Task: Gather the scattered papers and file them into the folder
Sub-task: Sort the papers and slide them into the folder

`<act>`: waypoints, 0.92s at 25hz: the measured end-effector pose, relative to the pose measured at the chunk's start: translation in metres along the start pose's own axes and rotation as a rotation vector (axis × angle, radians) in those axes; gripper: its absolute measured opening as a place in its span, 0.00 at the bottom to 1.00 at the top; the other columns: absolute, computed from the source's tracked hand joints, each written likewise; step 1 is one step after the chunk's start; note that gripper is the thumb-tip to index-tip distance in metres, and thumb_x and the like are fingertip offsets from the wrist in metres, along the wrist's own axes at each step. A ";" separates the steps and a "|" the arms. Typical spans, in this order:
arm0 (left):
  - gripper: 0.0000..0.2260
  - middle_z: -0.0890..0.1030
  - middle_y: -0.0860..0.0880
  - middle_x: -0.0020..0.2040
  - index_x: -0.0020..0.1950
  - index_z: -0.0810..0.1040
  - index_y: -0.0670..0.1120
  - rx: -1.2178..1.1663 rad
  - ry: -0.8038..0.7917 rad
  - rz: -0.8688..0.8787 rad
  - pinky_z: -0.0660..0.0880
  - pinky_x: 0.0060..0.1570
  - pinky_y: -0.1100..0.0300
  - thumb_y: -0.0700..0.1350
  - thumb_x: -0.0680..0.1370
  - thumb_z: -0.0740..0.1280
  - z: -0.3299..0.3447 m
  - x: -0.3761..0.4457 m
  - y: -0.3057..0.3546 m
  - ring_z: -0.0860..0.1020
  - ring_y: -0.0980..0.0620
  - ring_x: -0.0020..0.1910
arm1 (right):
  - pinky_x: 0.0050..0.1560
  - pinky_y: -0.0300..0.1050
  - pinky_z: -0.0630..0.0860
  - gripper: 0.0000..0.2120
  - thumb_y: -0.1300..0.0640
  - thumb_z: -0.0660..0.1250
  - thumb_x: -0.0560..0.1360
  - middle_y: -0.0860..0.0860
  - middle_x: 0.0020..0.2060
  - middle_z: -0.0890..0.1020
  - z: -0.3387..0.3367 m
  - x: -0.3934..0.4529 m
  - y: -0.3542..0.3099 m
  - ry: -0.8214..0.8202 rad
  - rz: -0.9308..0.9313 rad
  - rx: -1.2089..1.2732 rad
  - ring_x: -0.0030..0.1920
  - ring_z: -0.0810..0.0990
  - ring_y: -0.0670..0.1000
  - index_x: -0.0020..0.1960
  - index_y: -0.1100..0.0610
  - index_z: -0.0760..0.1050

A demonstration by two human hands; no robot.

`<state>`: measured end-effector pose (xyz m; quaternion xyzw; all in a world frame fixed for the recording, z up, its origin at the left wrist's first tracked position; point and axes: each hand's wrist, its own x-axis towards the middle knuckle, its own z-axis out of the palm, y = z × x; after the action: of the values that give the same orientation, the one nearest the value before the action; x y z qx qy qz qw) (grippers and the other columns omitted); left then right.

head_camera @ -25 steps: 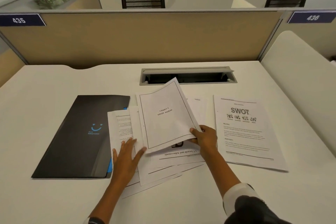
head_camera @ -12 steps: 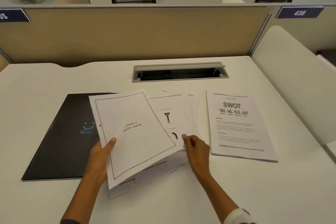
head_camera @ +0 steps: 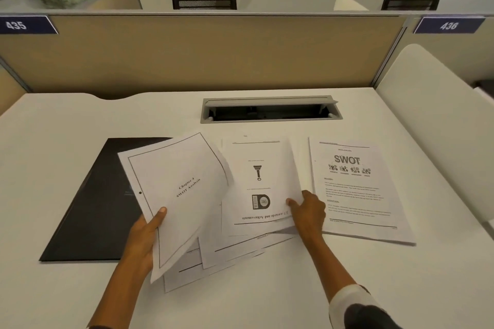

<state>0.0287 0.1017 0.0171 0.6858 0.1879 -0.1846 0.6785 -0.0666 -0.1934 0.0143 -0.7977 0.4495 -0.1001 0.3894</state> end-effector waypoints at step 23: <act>0.08 0.80 0.42 0.52 0.53 0.75 0.47 0.087 0.012 0.018 0.76 0.38 0.53 0.41 0.75 0.67 0.006 0.001 -0.007 0.79 0.45 0.43 | 0.55 0.49 0.73 0.23 0.41 0.59 0.77 0.56 0.53 0.78 0.024 -0.046 -0.006 -0.093 -0.161 -0.101 0.54 0.76 0.55 0.59 0.58 0.76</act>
<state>0.0263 0.0954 0.0107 0.7172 0.1775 -0.1826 0.6487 -0.0768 -0.1419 0.0112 -0.8535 0.3699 -0.0714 0.3599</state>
